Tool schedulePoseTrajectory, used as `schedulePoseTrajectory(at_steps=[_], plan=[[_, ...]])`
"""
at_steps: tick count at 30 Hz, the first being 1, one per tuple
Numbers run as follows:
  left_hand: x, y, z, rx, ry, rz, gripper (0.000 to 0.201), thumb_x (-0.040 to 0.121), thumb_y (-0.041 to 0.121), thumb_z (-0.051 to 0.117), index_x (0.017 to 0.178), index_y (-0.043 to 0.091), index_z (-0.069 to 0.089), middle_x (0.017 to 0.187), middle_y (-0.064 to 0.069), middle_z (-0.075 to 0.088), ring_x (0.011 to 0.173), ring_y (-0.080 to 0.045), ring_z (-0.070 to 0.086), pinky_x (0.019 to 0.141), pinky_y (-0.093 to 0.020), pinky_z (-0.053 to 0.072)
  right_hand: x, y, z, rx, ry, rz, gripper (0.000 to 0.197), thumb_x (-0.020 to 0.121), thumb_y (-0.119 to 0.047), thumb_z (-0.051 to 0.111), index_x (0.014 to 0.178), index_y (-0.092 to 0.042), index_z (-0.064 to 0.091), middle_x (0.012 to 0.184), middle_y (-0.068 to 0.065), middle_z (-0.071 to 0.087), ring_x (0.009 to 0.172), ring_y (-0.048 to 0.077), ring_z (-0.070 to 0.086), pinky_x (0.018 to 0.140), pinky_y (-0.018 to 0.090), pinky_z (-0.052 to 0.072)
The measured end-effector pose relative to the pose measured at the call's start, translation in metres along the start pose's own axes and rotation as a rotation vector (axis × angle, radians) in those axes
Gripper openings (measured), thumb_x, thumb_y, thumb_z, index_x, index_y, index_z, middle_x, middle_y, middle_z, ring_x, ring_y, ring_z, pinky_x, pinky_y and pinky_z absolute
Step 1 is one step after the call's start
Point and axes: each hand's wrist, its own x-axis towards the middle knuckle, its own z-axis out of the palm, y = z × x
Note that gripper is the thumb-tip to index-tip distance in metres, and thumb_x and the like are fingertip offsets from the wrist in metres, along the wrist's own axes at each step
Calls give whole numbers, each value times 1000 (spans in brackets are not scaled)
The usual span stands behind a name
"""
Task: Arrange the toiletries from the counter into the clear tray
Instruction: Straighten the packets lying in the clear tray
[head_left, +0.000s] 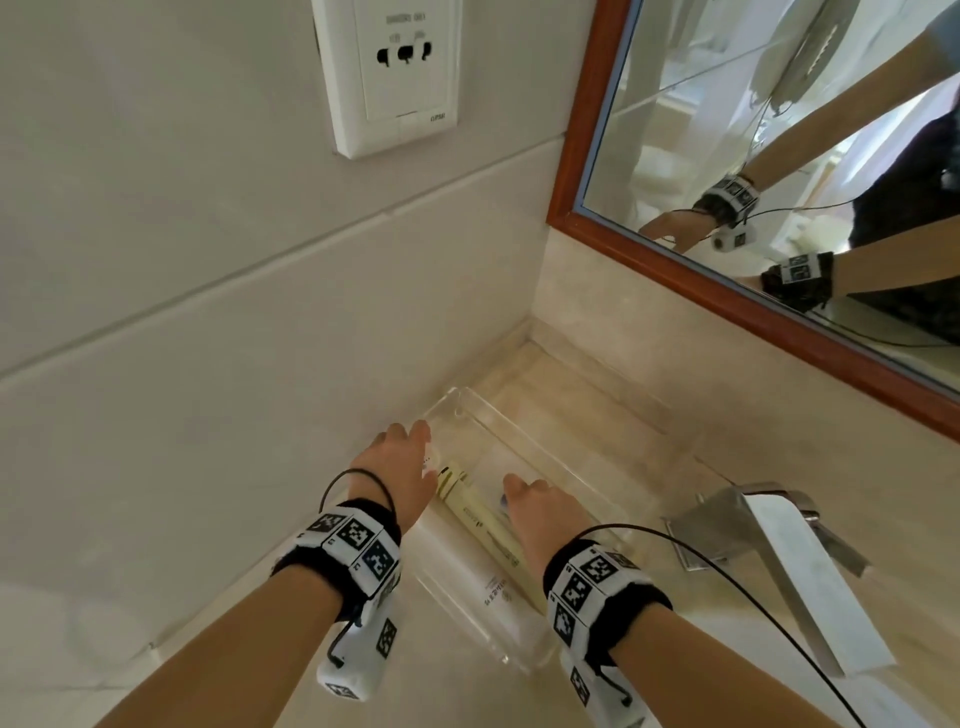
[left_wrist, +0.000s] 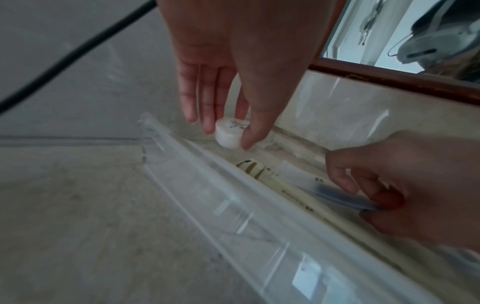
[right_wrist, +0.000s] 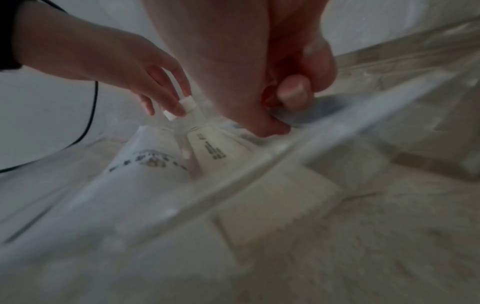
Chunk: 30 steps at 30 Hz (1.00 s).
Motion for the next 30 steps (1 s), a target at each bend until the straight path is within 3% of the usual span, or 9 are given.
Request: schedulePoseTrajectory(at_steps=[9, 12, 13, 16, 18, 20, 23, 27, 30], plan=[[9, 1, 15, 196, -39, 11, 42, 93, 32, 49, 128, 13, 38, 123, -9, 50, 110, -22, 54, 90, -32, 49, 8, -8, 11, -55, 42, 119, 35, 92, -5, 51, 122, 10, 44, 109, 23, 61, 88, 27, 69, 70, 29, 56], [8, 0, 18, 198, -37, 9, 39, 93, 32, 49, 125, 12, 41, 123, -9, 46, 108, -22, 53, 90, -31, 48, 7, -9, 12, 48, 121, 99, 49, 31, -16, 94, 68, 5, 68, 48, 13, 61, 30, 16, 56, 29, 13, 38], [7, -1, 18, 203, -28, 9, 38, 93, 32, 50, 125, 12, 42, 124, -9, 45, 108, -22, 52, 91, -31, 47, 5, -9, 11, 21, 133, 91, 50, 31, -17, 94, 68, 5, 68, 48, 13, 61, 31, 16, 57, 29, 13, 38], [4, -2, 17, 199, 24, 60, 37, 92, 31, 51, 125, 16, 45, 125, -6, 44, 113, -22, 47, 95, -32, 43, -3, -11, 1, -75, 7, 52, 34, 87, -5, 57, 117, 8, 48, 109, 21, 61, 92, 27, 67, 70, 29, 54], [0, 1, 15, 208, 62, 148, 35, 84, 26, 63, 118, 18, 56, 119, -4, 53, 109, -23, 52, 89, -34, 46, -4, -9, -4, -98, 122, -78, 34, 91, 2, 41, 125, 3, 42, 123, 20, 51, 109, 31, 55, 83, 36, 49], [-4, 1, 17, 247, 87, 242, 39, 52, 19, 86, 88, 20, 71, 93, -2, 68, 82, -21, 65, 66, -31, 53, -3, -10, -5, -135, 151, -147, 39, 90, 2, 37, 129, 4, 39, 131, 23, 43, 117, 35, 46, 89, 40, 45], [-6, -6, 26, 305, 128, 295, 40, 26, 11, 86, 62, 23, 72, 72, 2, 69, 61, -18, 66, 49, -25, 52, -1, -9, 3, -166, 98, -139, 41, 91, -1, 39, 132, 2, 37, 139, 24, 33, 125, 37, 37, 93, 44, 44], [-10, -10, 27, 287, 122, 288, 42, 31, 6, 84, 69, 21, 74, 80, 0, 72, 68, -20, 68, 55, -28, 54, 1, 0, 19, -144, 63, -63, 45, 93, -7, 45, 136, -4, 32, 139, 24, 35, 129, 36, 36, 91, 47, 50], [-14, -6, 23, 210, 37, 254, 36, 67, 4, 69, 101, 15, 71, 113, -6, 66, 102, -28, 61, 82, -38, 49, -2, 1, 22, -157, 69, -41, 45, 93, -7, 44, 137, -4, 32, 140, 25, 35, 129, 36, 37, 91, 47, 50]])
